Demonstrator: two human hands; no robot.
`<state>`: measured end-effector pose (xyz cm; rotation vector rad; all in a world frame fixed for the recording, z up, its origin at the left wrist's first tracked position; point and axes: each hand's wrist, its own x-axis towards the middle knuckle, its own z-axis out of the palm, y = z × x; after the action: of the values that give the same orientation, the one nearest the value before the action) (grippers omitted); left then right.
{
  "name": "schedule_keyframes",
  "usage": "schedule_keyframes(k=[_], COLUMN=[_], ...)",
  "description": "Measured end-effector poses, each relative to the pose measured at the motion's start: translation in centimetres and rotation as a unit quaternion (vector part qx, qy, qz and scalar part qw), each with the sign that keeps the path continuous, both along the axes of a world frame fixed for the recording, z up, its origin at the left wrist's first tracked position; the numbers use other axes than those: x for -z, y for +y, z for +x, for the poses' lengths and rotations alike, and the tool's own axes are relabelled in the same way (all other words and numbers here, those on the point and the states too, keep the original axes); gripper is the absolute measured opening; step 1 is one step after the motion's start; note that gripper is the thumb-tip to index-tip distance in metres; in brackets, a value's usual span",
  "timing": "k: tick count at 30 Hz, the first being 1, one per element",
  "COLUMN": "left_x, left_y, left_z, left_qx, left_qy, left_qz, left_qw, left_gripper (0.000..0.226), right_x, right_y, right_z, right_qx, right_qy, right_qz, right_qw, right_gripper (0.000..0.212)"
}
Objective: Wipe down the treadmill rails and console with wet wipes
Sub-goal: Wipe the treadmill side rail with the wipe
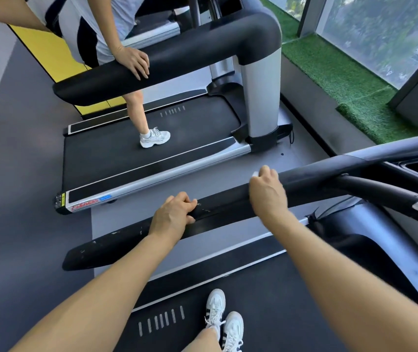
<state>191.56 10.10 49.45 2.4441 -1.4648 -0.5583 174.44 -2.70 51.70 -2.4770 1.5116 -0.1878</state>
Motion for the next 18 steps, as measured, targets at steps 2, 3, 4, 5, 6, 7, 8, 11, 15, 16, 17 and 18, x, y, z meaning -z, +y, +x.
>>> schedule_keyframes(k=[2,3,4,5,6,7,8,11,15,16,17,18], left_x=[-0.3,-0.4,-0.5,-0.5,-0.5,-0.4,-0.2,0.1,-0.3,-0.4,-0.4,-0.4], left_y=[0.0,0.0,-0.1,-0.1,-0.1,-0.1,-0.1,0.1,0.4,0.5,0.5,0.5], left_z=[-0.2,-0.4,-0.4,-0.4,-0.3,-0.2,0.0,0.2,0.1,0.1,0.2,0.4], left_qx=[-0.008,-0.017,-0.028,-0.034,-0.033,-0.029,-0.021,0.002,0.004,0.011,0.017,0.022], left_qy=[0.006,0.01,0.021,0.024,0.024,0.019,0.01,-0.001,0.011,0.005,0.003,0.003], left_qz=[-0.004,-0.009,-0.014,-0.017,-0.015,-0.008,-0.001,0.002,-0.031,-0.033,-0.032,-0.03], left_qw=[1.0,1.0,0.999,0.999,0.999,0.999,1.0,1.0,0.999,0.999,0.999,0.999], left_gripper=[0.01,0.009,0.01,0.011,0.012,0.01,0.009,0.012,0.01,0.012,0.013,0.015], right_x=[0.3,0.6,0.8,0.9,0.8,0.8,0.8,1.4,2.5,2.8,3.0,3.1], right_y=[3.1,4.7,6.1,6.8,6.8,6.2,5.3,2.3,1.8,2.3,3.0,3.7], right_z=[2.2,3.4,4.1,4.5,4.4,3.9,3.0,-1.0,-2.5,-1.8,-1.0,0.0], right_qx=[-0.023,-0.06,-0.099,-0.13,-0.148,-0.159,-0.167,-0.123,-0.041,-0.007,0.035,0.069], right_qy=[-0.029,-0.036,-0.039,-0.039,-0.042,-0.043,-0.037,-0.046,-0.081,-0.094,-0.109,-0.121], right_qz=[0.018,0.031,0.043,0.05,0.052,0.048,0.039,0.001,-0.05,-0.053,-0.053,-0.056], right_qw=[0.999,0.997,0.993,0.989,0.987,0.985,0.985,0.991,0.995,0.994,0.992,0.989], right_gripper=[0.026,0.027,0.028,0.027,0.026,0.025,0.026,0.035,0.046,0.047,0.049,0.052])
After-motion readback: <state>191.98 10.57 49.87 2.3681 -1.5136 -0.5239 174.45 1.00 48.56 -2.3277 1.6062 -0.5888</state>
